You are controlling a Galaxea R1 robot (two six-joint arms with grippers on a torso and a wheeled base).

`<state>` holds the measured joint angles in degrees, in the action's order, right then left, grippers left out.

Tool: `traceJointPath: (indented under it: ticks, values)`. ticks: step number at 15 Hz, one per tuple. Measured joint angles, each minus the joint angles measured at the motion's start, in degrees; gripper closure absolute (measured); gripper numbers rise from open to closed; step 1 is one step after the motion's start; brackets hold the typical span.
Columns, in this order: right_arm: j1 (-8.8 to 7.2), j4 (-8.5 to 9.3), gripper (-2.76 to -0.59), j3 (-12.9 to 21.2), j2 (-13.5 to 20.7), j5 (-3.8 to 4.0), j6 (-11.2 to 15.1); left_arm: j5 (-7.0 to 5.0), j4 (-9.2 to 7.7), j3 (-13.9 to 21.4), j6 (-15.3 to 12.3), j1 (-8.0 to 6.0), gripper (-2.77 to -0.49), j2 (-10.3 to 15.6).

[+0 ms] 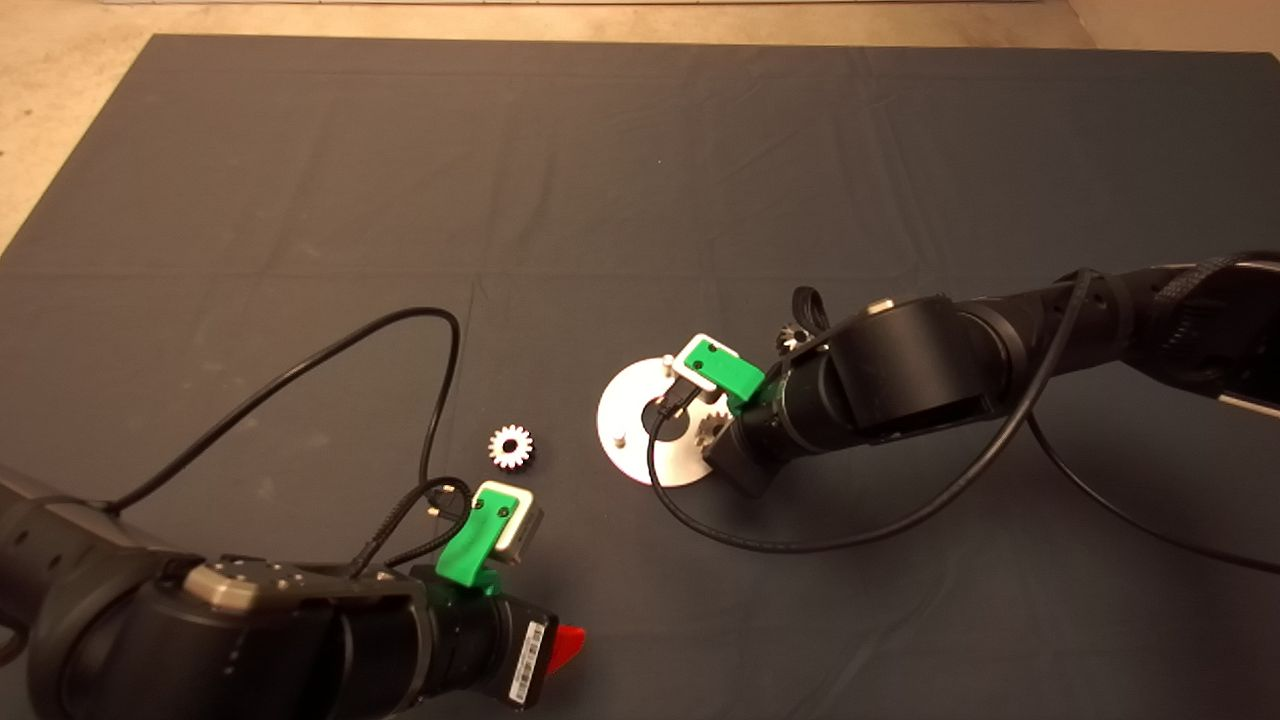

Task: Install three planetary gears onto the carrier pins

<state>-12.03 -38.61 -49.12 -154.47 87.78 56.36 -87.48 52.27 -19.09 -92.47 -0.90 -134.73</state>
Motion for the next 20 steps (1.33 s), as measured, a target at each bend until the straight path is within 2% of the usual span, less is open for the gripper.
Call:
traceJointPath:
  ticks: [20]
  values:
    - [0.77,-0.78,-0.82,-0.6,0.0,-0.04,-0.4,0.00,-0.01,0.0,0.0,-0.26,-1.92,0.0]
